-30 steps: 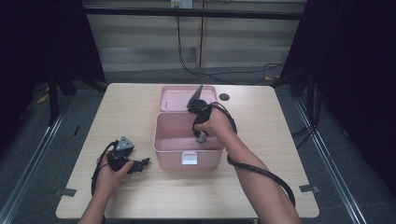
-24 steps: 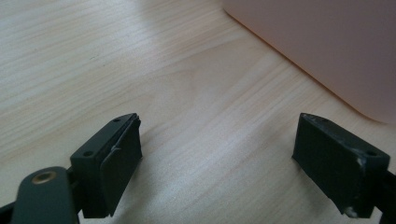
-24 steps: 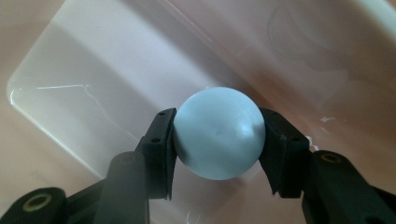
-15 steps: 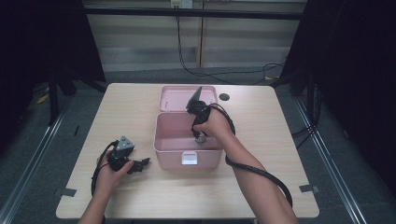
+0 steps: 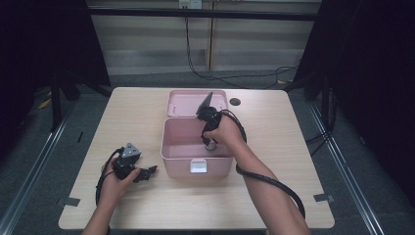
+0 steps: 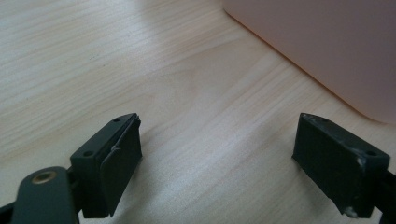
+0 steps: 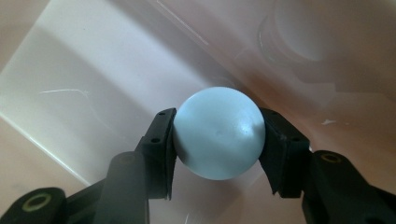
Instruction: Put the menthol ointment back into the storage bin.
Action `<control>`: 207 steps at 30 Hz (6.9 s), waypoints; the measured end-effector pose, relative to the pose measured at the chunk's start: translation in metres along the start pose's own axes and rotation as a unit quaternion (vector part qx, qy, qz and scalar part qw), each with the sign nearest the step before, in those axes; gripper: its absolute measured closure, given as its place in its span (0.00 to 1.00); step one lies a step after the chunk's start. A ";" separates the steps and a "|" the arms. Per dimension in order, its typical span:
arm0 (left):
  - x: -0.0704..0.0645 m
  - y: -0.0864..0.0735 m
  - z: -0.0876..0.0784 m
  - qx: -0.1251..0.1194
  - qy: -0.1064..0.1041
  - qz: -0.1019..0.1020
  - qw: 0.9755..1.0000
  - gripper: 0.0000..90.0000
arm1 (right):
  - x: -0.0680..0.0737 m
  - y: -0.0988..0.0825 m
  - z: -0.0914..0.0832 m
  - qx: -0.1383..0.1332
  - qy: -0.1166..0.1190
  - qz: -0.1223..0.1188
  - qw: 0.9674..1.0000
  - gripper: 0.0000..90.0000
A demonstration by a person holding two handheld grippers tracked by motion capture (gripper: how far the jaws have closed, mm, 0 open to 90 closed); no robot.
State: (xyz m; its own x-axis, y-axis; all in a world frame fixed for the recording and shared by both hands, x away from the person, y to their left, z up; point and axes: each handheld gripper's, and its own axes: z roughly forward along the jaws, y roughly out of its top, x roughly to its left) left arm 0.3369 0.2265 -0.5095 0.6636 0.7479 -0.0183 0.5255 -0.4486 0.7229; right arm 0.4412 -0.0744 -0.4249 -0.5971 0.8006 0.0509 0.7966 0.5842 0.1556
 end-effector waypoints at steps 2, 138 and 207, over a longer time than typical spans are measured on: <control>0.000 0.000 0.000 0.000 0.000 0.000 1.000 0.16 | 0.000 0.000 0.001 0.001 0.001 0.002 1.000 0.56; 0.000 0.000 0.000 -0.002 0.000 -0.002 1.000 0.16 | 0.022 -0.043 -0.090 -0.073 0.014 -0.090 0.993 0.60; 0.000 0.000 0.001 -0.003 0.001 -0.002 1.000 0.16 | 0.090 -0.077 -0.072 -0.056 0.101 -0.210 0.971 1.00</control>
State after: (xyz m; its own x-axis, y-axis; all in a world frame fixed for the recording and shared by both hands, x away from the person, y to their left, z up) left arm 0.3370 0.2259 -0.5099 0.6611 0.7500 -0.0199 0.5247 -0.4433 0.7268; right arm 0.3192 -0.0565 -0.3608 -0.8826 0.4451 0.1512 0.4699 0.8264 0.3103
